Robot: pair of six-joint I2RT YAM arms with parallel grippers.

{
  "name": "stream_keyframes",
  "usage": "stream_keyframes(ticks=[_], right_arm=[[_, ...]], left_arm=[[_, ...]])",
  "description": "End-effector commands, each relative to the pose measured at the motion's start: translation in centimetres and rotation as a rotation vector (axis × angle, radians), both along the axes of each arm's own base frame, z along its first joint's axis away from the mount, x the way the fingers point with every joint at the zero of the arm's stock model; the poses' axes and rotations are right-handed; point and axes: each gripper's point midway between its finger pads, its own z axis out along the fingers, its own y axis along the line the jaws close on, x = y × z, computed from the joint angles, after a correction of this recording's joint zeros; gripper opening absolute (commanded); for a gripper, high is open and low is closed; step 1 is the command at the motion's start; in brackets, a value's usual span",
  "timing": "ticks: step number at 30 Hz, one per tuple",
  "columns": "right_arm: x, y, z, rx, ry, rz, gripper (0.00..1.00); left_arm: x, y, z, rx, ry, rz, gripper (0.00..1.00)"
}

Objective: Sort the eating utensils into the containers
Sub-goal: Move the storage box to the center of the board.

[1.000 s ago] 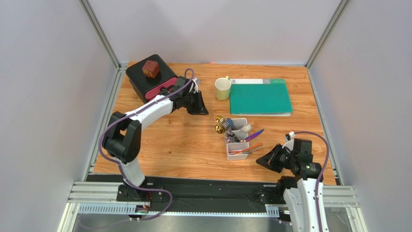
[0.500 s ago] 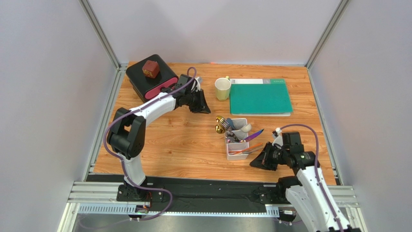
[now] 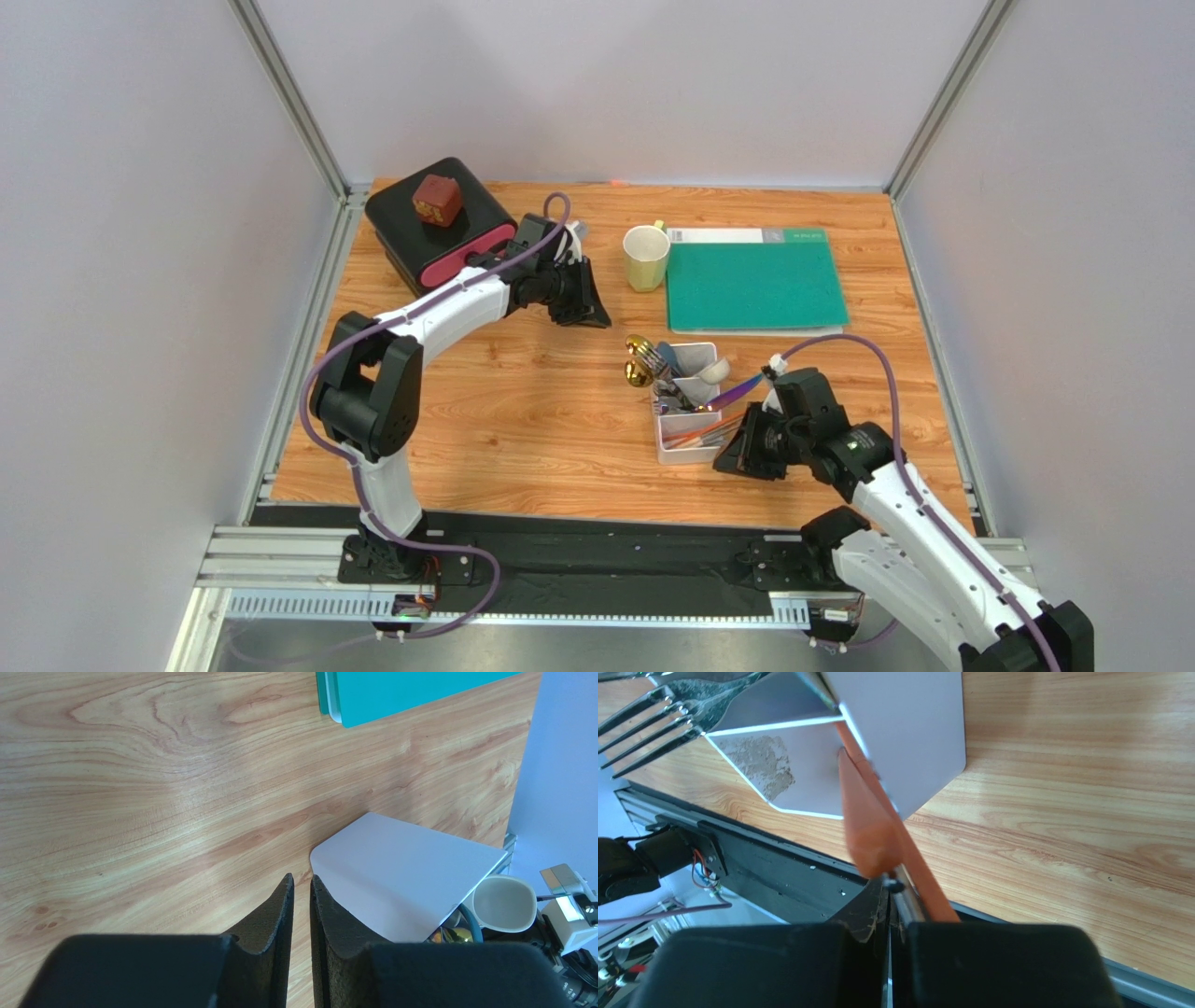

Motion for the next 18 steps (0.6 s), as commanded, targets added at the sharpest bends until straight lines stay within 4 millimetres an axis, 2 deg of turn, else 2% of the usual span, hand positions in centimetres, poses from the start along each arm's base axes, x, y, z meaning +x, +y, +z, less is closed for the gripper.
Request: stream_keyframes(ticks=[1,6,18], right_arm=[[2.2,0.2,0.3,-0.033,-0.077,-0.055,0.0],[3.3,0.4,0.1,-0.054,-0.111,-0.073,0.0],[4.4,1.7,-1.6,-0.104,-0.073,-0.046,0.0]], left_arm=[[0.2,0.0,0.3,-0.008,-0.021,-0.02,0.19],[0.2,0.0,0.3,-0.006,-0.025,-0.021,0.19],[-0.2,0.8,-0.2,0.006,-0.022,-0.012,0.19]])
